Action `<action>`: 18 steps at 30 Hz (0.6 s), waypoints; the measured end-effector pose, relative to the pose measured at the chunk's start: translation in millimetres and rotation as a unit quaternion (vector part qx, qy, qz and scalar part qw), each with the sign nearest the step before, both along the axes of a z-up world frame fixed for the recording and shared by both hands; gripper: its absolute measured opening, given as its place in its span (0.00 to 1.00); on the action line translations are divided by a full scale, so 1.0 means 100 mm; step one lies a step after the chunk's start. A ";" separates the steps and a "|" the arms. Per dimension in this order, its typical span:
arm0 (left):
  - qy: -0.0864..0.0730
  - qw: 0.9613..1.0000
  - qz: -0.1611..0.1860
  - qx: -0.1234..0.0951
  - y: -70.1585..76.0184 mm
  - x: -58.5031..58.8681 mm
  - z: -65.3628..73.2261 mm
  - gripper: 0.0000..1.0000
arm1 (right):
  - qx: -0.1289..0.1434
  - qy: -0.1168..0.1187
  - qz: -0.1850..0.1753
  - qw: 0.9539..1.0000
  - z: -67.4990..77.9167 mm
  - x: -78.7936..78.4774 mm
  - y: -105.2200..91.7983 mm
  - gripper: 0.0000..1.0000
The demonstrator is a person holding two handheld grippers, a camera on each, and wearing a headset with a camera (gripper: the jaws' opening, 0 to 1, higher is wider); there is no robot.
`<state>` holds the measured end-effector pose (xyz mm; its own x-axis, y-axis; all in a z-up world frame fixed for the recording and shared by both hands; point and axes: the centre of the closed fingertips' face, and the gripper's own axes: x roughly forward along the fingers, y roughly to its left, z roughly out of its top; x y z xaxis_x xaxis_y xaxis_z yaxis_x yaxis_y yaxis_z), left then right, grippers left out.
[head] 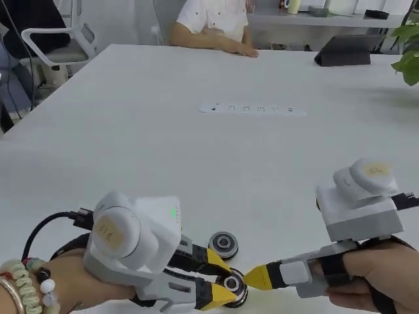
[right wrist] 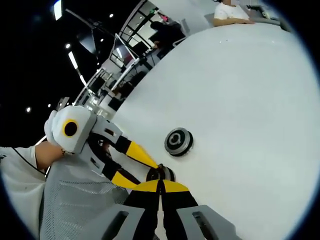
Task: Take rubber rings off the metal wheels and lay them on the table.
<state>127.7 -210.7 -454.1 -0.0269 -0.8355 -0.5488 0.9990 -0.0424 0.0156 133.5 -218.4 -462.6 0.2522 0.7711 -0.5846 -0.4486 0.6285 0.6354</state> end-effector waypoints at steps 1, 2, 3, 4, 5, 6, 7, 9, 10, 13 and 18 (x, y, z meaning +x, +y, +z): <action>-0.002 1.000 0.000 -0.002 0.01 0.01 0.04 0.15 | 0.002 0.000 0.000 1.000 0.01 0.00 0.00 0.00; -0.004 1.000 0.002 -0.003 0.02 0.03 0.06 0.15 | 0.006 0.000 -0.001 1.000 0.02 0.00 0.01 0.00; -0.006 1.000 0.004 -0.005 0.02 0.06 0.09 0.15 | 0.006 -0.001 0.000 1.000 0.03 0.00 0.01 0.00; -0.005 1.000 0.009 -0.009 0.04 0.09 0.13 0.16 | 0.007 -0.002 0.000 1.000 0.04 0.00 0.01 0.00; 0.000 1.000 0.015 -0.012 0.04 0.11 0.14 0.18 | 0.009 -0.003 0.000 1.000 0.04 0.01 0.02 0.00; -0.001 1.000 0.018 -0.016 0.05 0.13 0.18 0.20 | 0.011 -0.004 0.000 1.000 0.05 0.01 0.03 0.00; -0.005 1.000 0.021 -0.018 0.06 0.14 0.20 0.23 | 0.012 -0.004 0.000 1.000 0.06 0.01 0.03 0.00; -0.014 0.999 0.027 -0.018 0.07 0.19 0.23 0.26 | 0.013 -0.007 0.002 1.000 0.08 0.01 0.04 0.00; -0.015 0.999 0.029 -0.018 0.08 0.20 0.25 0.28 | 0.010 -0.010 0.004 1.000 0.08 0.01 0.04 0.00; -0.017 0.999 0.027 -0.022 0.09 0.20 0.30 0.34 | 0.006 -0.014 0.007 1.000 0.09 0.00 0.04 0.00; -0.033 0.999 0.025 -0.019 0.07 0.22 0.38 0.43 | 0.016 -0.015 0.006 1.000 0.14 -0.01 0.06 0.00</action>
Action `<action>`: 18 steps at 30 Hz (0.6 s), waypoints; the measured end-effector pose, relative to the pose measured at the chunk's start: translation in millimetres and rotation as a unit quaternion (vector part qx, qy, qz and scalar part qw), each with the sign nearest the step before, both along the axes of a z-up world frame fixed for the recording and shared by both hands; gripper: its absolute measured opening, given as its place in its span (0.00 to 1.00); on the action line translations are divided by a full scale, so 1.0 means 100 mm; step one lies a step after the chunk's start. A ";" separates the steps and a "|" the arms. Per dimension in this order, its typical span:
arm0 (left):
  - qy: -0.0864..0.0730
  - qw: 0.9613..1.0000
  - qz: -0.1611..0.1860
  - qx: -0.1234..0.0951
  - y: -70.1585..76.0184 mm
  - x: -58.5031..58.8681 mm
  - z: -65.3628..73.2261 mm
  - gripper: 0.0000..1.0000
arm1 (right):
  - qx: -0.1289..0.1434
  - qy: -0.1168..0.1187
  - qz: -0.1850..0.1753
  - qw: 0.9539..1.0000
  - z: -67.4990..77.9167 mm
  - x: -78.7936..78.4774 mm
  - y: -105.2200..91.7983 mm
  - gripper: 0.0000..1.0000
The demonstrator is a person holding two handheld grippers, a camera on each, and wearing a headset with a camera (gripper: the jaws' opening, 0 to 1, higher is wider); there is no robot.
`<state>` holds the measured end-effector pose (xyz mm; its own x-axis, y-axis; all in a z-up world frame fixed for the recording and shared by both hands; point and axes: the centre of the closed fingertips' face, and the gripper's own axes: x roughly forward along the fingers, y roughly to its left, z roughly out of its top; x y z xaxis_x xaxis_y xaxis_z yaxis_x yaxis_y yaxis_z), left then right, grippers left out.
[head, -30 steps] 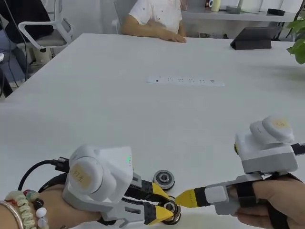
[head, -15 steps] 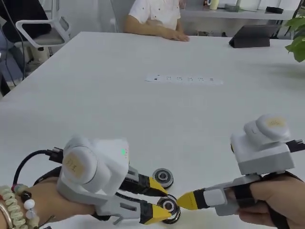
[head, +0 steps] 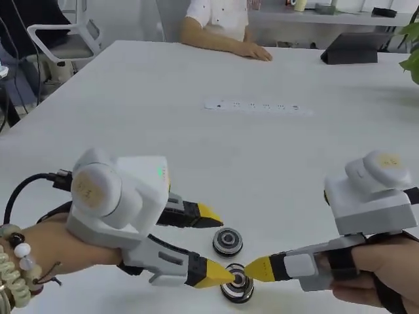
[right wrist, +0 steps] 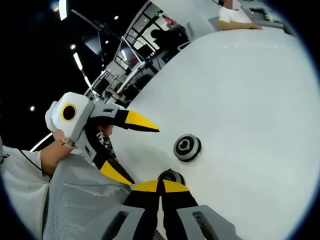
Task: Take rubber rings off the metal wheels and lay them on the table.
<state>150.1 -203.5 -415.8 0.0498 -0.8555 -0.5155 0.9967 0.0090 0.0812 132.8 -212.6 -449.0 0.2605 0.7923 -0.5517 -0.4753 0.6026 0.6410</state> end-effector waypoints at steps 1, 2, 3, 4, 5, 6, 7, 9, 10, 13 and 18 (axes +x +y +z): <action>-0.003 1.000 -0.002 -0.004 0.00 0.00 0.04 0.44 | 0.000 -0.001 0.000 1.000 0.01 -0.01 0.00 0.00; -0.003 1.000 -0.003 -0.006 0.00 0.00 0.07 0.44 | 0.000 -0.002 0.000 1.000 0.02 -0.01 0.00 0.00; -0.004 1.000 -0.004 -0.010 0.01 0.00 0.11 0.44 | 0.003 -0.003 -0.001 1.000 0.03 -0.01 0.01 0.00; -0.006 1.000 -0.004 -0.011 0.01 0.01 0.13 0.44 | 0.011 -0.003 -0.004 1.000 0.06 -0.01 0.02 0.00; -0.006 1.000 -0.004 -0.012 0.02 0.02 0.15 0.45 | 0.020 -0.002 -0.009 1.000 0.09 0.00 0.02 0.00; -0.008 1.000 -0.003 -0.012 0.03 0.04 0.18 0.47 | 0.026 -0.005 -0.014 1.000 0.13 0.02 0.02 0.00; -0.009 1.000 -0.002 -0.011 0.04 0.05 0.20 0.48 | 0.025 -0.008 -0.015 1.000 0.14 0.03 0.01 0.00; -0.002 1.000 0.009 -0.008 0.07 0.08 0.27 0.50 | 0.028 -0.014 -0.024 0.999 0.18 0.06 -0.02 0.00; -0.005 1.000 0.010 -0.020 0.07 0.09 0.35 0.51 | 0.042 -0.014 -0.032 0.999 0.22 0.08 -0.02 0.00; -0.004 0.999 0.013 -0.033 0.09 0.10 0.51 0.56 | 0.050 -0.020 -0.041 0.998 0.28 0.11 -0.05 0.00; -0.021 0.999 0.017 -0.040 0.15 0.08 0.66 0.62 | 0.060 -0.027 -0.053 0.996 0.36 0.15 -0.08 0.00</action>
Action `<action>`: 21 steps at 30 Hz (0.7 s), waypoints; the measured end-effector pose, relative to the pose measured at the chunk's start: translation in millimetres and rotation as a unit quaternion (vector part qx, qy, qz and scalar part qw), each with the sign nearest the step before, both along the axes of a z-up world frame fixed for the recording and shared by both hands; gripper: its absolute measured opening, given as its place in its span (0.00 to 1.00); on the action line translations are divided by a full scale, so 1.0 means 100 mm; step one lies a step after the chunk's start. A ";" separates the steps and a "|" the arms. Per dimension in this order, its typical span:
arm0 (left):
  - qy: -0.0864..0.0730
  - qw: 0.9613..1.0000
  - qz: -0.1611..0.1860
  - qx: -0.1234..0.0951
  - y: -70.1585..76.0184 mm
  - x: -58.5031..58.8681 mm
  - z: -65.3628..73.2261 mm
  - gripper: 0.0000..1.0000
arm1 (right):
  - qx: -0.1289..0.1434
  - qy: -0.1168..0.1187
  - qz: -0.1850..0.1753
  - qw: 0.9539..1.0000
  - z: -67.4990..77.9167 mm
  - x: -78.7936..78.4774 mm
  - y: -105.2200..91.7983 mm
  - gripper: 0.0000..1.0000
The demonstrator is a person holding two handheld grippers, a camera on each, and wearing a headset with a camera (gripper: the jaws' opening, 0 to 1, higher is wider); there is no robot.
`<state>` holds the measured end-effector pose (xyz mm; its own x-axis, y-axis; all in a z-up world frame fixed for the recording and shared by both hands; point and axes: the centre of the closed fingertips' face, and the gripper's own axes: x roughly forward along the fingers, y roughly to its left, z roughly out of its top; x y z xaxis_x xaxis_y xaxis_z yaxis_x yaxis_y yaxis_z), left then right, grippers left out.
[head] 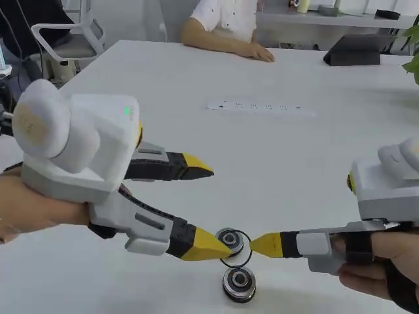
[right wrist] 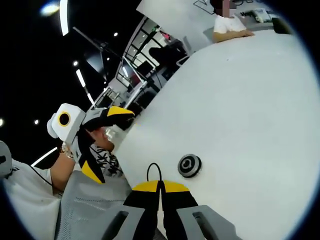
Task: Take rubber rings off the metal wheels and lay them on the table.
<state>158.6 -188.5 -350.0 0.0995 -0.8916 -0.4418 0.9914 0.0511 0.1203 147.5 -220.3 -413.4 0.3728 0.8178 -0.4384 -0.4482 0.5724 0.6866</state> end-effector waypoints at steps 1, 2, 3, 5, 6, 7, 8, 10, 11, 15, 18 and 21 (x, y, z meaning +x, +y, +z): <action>-0.001 1.000 0.001 -0.001 0.02 -0.01 0.02 0.63 | 0.002 -0.002 -0.001 1.000 0.02 0.01 0.00 0.00; -0.002 1.000 0.003 -0.001 0.04 -0.02 0.04 0.63 | 0.002 -0.005 -0.003 1.000 0.04 0.01 0.00 0.00; -0.003 1.000 0.005 -0.001 0.06 -0.03 0.05 0.65 | 0.002 -0.009 -0.004 1.000 0.06 0.02 0.00 0.00; -0.005 1.000 0.009 0.001 0.10 -0.04 0.07 0.69 | 0.003 -0.014 -0.006 1.000 0.09 0.03 -0.01 0.00; -0.006 1.000 0.012 0.002 0.13 -0.05 0.07 0.70 | 0.004 -0.017 -0.008 1.000 0.11 0.04 -0.01 0.00; -0.007 1.000 0.013 0.003 0.15 -0.05 0.08 0.71 | 0.005 -0.020 -0.010 1.000 0.12 0.05 -0.02 0.00; -0.007 1.000 0.016 0.005 0.18 -0.06 0.08 0.72 | 0.006 -0.022 -0.011 1.000 0.13 0.06 -0.02 0.00; -0.008 1.000 0.022 0.010 0.23 -0.06 0.07 0.73 | 0.008 -0.026 -0.015 1.000 0.16 0.07 -0.04 0.00; -0.010 1.000 0.027 0.010 0.26 -0.07 0.07 0.74 | 0.010 -0.029 -0.018 0.999 0.18 0.09 -0.05 0.00; -0.011 0.999 0.037 0.015 0.39 -0.10 0.08 0.76 | 0.016 -0.035 -0.025 0.999 0.23 0.11 -0.07 0.00; -0.014 0.998 0.053 0.015 0.49 -0.09 0.10 0.81 | 0.020 -0.039 -0.030 0.999 0.26 0.13 -0.09 0.00; -0.009 0.998 0.065 0.004 0.59 -0.10 0.13 0.84 | 0.024 -0.040 -0.035 0.998 0.28 0.14 -0.10 0.00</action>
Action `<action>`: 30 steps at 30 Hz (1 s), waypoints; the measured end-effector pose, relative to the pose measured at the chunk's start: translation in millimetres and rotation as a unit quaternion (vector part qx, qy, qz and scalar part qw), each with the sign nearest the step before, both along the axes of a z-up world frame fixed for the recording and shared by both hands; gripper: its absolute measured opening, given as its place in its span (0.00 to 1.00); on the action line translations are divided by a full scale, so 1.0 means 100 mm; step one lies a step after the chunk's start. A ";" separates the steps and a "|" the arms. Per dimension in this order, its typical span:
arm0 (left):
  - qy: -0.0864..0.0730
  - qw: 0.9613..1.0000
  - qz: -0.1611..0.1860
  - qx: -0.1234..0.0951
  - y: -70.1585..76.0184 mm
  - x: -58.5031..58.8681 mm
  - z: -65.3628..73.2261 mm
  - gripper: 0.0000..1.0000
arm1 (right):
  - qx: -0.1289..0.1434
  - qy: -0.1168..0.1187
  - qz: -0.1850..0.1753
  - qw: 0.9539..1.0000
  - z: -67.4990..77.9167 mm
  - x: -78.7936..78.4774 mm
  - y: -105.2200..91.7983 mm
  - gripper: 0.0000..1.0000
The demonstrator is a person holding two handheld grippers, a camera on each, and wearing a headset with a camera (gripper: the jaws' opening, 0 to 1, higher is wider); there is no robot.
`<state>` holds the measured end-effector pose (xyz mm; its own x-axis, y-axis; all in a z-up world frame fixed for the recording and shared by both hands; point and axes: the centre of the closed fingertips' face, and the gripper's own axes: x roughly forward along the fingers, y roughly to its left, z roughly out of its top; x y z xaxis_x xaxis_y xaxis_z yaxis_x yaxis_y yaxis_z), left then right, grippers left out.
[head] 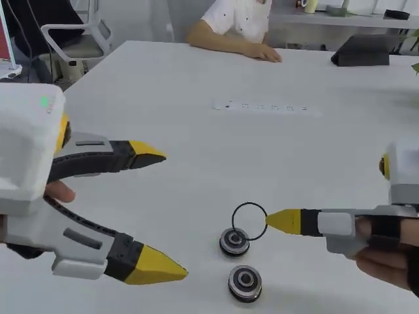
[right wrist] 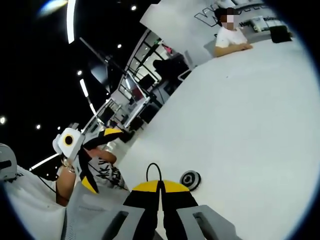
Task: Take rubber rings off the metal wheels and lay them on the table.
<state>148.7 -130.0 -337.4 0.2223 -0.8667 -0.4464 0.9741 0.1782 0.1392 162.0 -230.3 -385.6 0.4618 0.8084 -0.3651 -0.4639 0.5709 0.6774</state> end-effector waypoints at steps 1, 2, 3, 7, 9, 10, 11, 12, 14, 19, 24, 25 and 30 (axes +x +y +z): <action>0.001 1.000 0.002 -0.001 0.02 -0.01 0.00 0.83 | 0.001 -0.001 -0.001 1.000 0.01 0.00 0.00 0.00; 0.002 1.000 0.007 -0.001 0.06 -0.02 -0.01 0.83 | 0.001 -0.001 -0.002 1.000 0.01 0.01 -0.01 0.00; 0.002 1.000 0.011 -0.001 0.08 -0.03 -0.01 0.84 | 0.001 -0.002 -0.003 1.000 0.01 0.01 -0.01 0.00; 0.008 0.999 0.042 -0.005 0.22 -0.02 -0.06 0.85 | 0.002 -0.007 -0.003 1.000 0.03 0.01 -0.01 0.00; 0.012 0.999 0.052 -0.008 0.27 -0.03 -0.09 0.86 | 0.004 -0.009 -0.004 1.000 0.05 0.02 -0.01 0.00; 0.014 0.998 0.057 -0.011 0.30 -0.04 -0.10 0.86 | 0.005 -0.010 -0.004 1.000 0.06 0.02 -0.01 0.00; 0.018 0.998 0.063 -0.013 0.33 -0.06 -0.13 0.86 | 0.006 -0.011 -0.004 1.000 0.06 0.02 -0.01 0.00; 0.022 0.997 0.067 -0.014 0.35 -0.07 -0.16 0.86 | 0.007 -0.012 -0.004 1.000 0.07 0.02 -0.01 0.00; 0.032 0.996 0.079 -0.016 0.39 -0.09 -0.23 0.86 | 0.009 -0.014 -0.007 1.000 0.09 0.03 -0.02 0.00; 0.047 0.994 0.096 -0.019 0.42 -0.14 -0.36 0.86 | 0.016 -0.026 -0.005 1.000 0.14 0.03 0.00 0.00; 0.066 0.992 0.103 -0.028 0.41 -0.18 -0.45 0.86 | 0.029 -0.057 0.008 0.998 0.25 0.01 0.10 0.00; 0.070 0.991 0.107 -0.028 0.41 -0.18 -0.48 0.86 | 0.033 -0.067 0.012 0.997 0.29 0.01 0.13 0.00; 0.081 0.991 0.106 -0.031 0.38 -0.23 -0.52 0.86 | 0.031 -0.099 0.028 0.994 0.36 -0.02 0.21 0.00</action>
<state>126.2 -91.9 -389.3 0.3327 -0.8345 -0.4391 0.9224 0.3848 -0.0324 159.8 -209.8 -349.3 0.4729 0.8531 -0.2203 -0.6216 0.5002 0.6028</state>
